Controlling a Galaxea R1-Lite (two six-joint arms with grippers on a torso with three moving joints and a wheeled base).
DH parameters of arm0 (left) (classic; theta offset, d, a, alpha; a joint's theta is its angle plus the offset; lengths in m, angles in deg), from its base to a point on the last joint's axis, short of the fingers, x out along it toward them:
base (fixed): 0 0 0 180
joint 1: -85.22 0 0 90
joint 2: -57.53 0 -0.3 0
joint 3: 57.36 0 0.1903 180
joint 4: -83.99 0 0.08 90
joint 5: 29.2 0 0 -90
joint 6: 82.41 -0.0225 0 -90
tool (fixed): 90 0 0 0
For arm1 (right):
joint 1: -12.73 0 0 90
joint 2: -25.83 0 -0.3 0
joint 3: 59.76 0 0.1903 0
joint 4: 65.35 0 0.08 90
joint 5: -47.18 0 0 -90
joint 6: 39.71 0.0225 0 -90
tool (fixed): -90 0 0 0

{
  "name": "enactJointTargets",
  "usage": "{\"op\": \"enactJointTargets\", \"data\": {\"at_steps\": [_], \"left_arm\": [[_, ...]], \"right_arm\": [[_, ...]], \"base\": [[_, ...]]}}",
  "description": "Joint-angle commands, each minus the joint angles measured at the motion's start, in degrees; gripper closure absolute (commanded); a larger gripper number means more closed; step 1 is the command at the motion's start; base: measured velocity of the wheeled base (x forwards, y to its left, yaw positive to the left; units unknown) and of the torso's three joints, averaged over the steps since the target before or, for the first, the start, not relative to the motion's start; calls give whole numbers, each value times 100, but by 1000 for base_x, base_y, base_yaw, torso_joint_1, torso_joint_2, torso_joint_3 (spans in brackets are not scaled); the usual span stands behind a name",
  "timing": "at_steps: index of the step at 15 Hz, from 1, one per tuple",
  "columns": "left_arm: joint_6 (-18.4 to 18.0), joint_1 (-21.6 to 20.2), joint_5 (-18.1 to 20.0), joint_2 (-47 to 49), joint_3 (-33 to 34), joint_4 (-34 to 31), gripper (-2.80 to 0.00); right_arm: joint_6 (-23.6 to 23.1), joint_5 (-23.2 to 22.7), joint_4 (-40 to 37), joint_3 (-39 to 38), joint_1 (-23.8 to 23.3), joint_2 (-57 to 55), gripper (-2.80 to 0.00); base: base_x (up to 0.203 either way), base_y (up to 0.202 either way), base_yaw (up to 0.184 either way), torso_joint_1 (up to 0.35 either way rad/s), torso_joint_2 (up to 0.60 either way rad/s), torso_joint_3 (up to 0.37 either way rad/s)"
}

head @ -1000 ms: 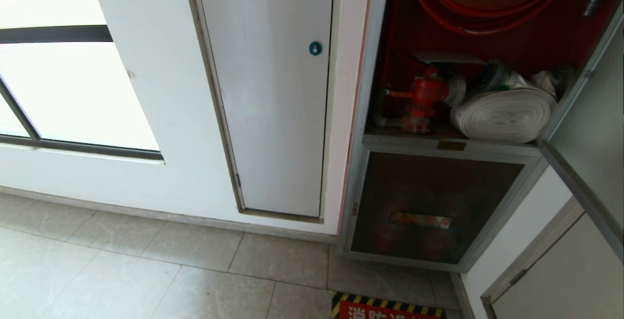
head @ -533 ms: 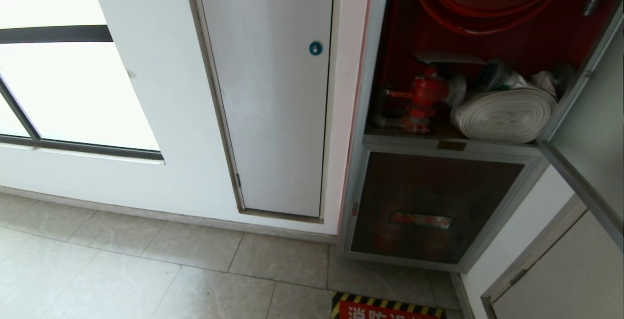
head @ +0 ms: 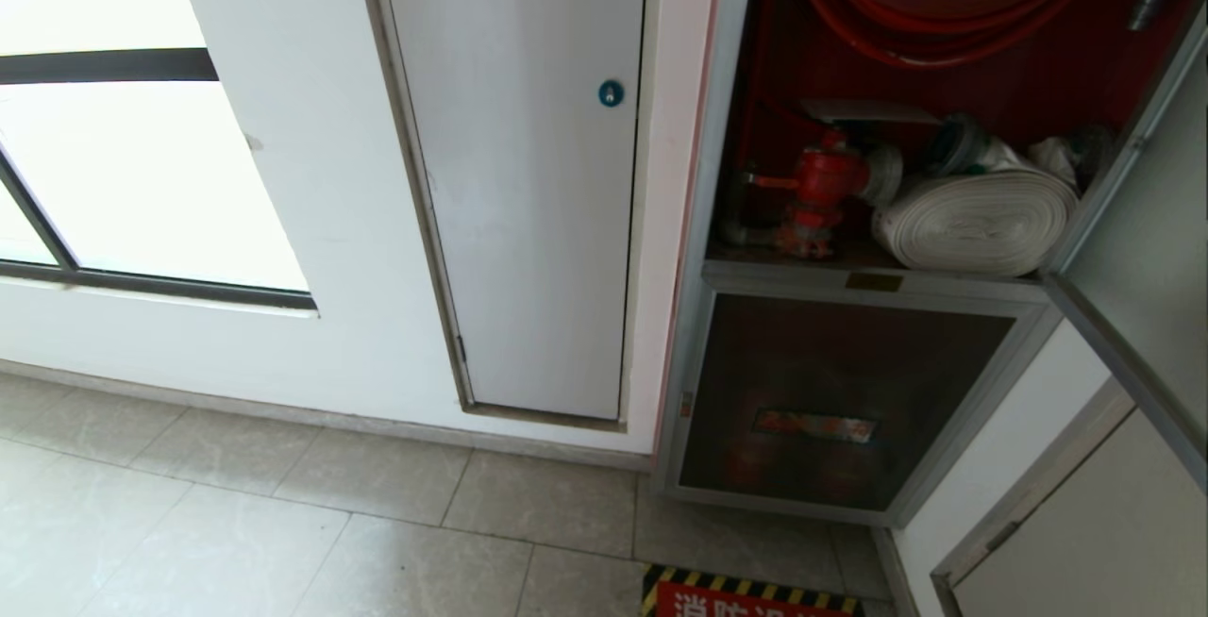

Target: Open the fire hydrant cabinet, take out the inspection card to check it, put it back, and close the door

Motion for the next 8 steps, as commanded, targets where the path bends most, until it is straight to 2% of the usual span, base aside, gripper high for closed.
{"op": "enactJointTargets", "data": {"at_steps": [1,4,6,8], "left_arm": [[-1,-2,1,7,0,1,0],[-1,-2,1,7,0,1,0],[-1,-2,1,7,0,1,0],[-1,-2,1,7,0,1,0]], "right_arm": [[-14,5,8,-548,986,795,0],[7,133,-235,-1358,2254,1947,0],[37,169,-376,-2006,2722,2598,0],[145,175,-665,-2193,3033,3226,0]], "base": [[0,0,0,0,0,0],[0,0,0,0,0,0],[0,0,0,0,0,0],[0,0,0,0,0,0]]}}
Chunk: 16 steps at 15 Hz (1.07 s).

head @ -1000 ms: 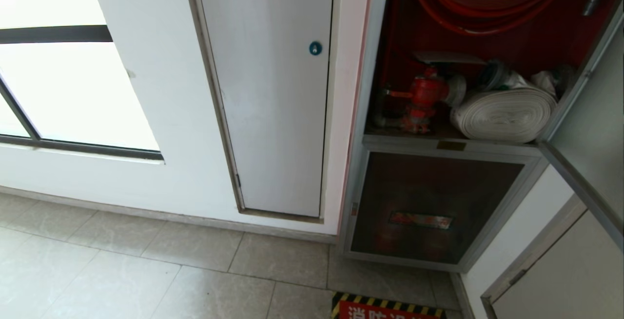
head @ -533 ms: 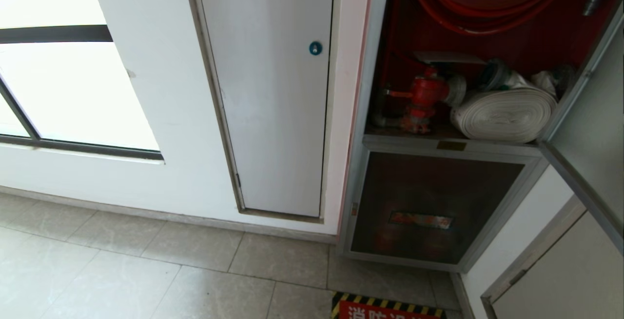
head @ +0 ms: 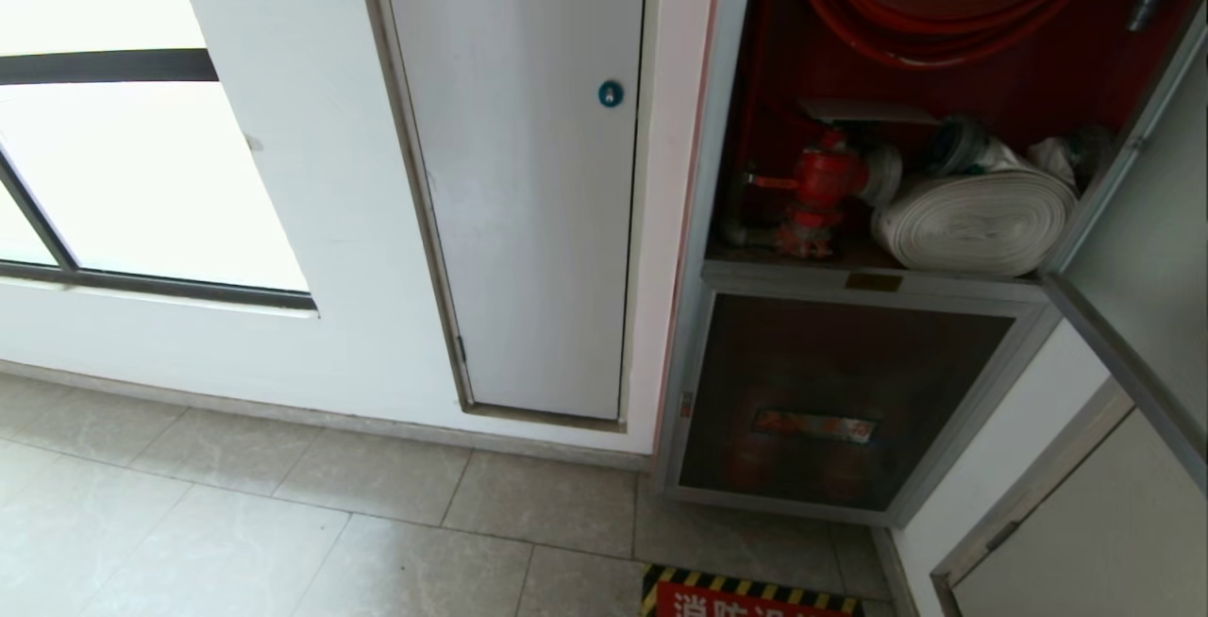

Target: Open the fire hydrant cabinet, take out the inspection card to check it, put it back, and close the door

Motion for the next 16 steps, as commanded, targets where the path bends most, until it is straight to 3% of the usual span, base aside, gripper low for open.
{"op": "enactJointTargets", "data": {"at_steps": [1,4,7,11,16], "left_arm": [[-1,-2,3,7,0,2,0],[-1,-2,3,7,0,2,0],[-1,-2,3,7,0,2,0],[8,-2,3,7,0,2,0],[8,-2,3,7,0,2,0]], "right_arm": [[55,18,-410,-210,341,1129,0],[298,27,-1367,-273,344,2014,0],[638,-11,-2824,-321,442,2836,0],[776,-465,-4000,-320,660,3927,0],[1206,-1065,-4613,-684,689,4112,0]], "base": [[0,0,0,0,0,0],[0,0,0,0,0,0],[0,0,0,0,0,0],[0,0,0,0,0,0],[0,0,0,0,0,0]]}}
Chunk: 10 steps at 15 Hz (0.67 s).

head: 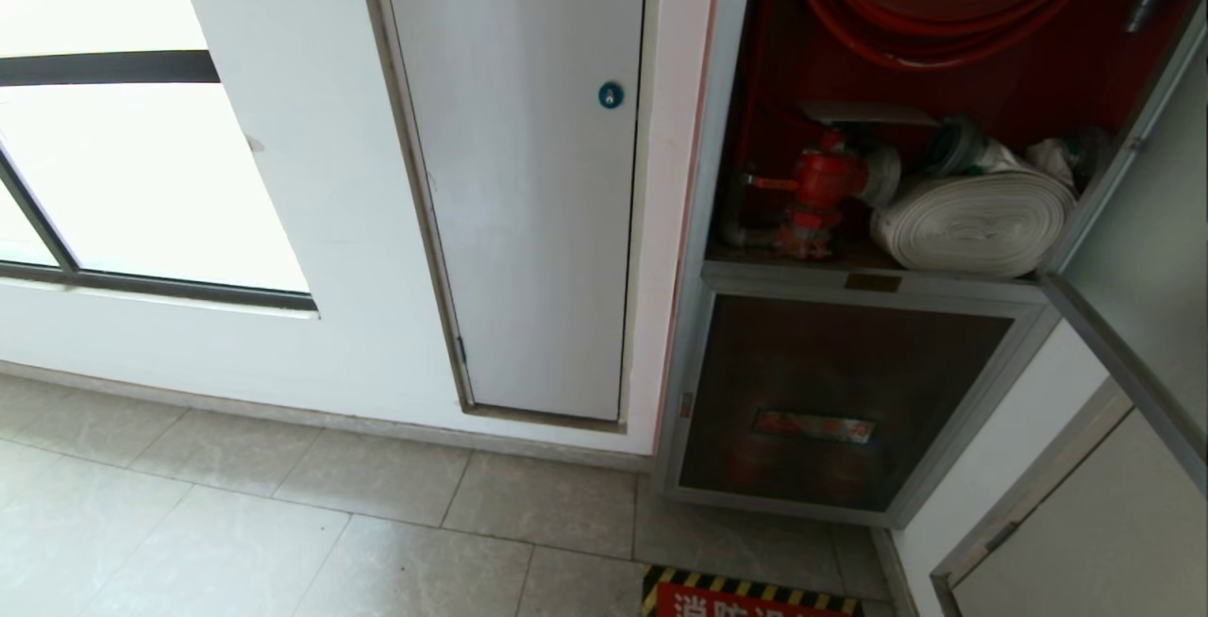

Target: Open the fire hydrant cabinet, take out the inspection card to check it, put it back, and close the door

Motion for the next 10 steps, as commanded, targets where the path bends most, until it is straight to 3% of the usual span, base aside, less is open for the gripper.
{"op": "enactJointTargets", "data": {"at_steps": [1,3,10], "left_arm": [[0,-2,2,7,0,2,0],[0,-2,2,7,0,2,0],[0,-2,2,7,0,2,0]], "right_arm": [[27,-43,-127,-73,6,104,0],[-131,-45,-319,-65,8,99,0],[81,-34,-286,-64,7,107,0]], "base": [[0,0,0,0,0,0],[0,0,0,0,0,0],[0,0,0,0,0,0]]}}
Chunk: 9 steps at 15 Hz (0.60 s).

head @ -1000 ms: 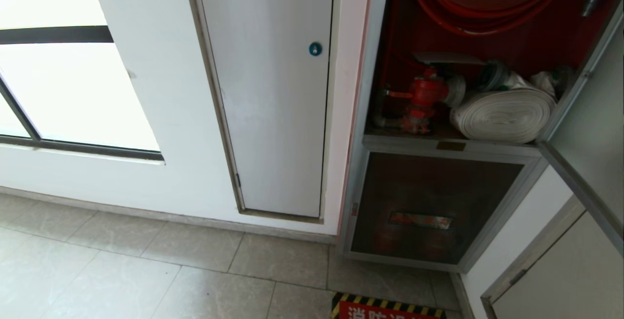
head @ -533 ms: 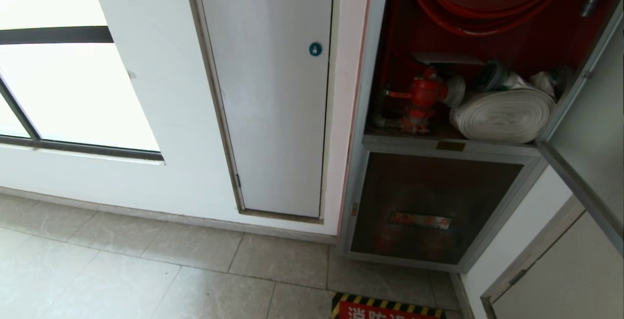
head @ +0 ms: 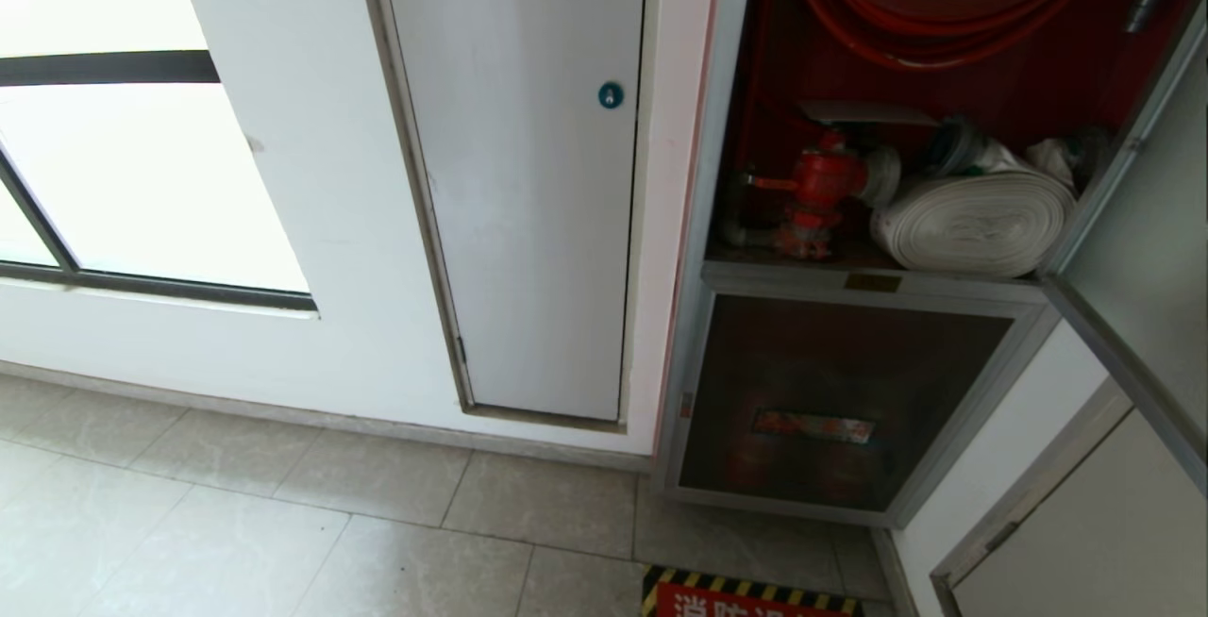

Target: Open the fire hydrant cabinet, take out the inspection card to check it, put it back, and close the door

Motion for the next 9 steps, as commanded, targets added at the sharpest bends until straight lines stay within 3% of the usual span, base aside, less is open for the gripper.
{"op": "enactJointTargets", "data": {"at_steps": [1,9], "left_arm": [[-3,-2,3,7,0,2,0],[-3,-2,3,7,0,2,0]], "right_arm": [[-35,1,5,0,0,-15,0],[14,10,14,0,4,-18,0]], "base": [[0,0,0,0,0,0],[0,0,0,0,0,0]]}}
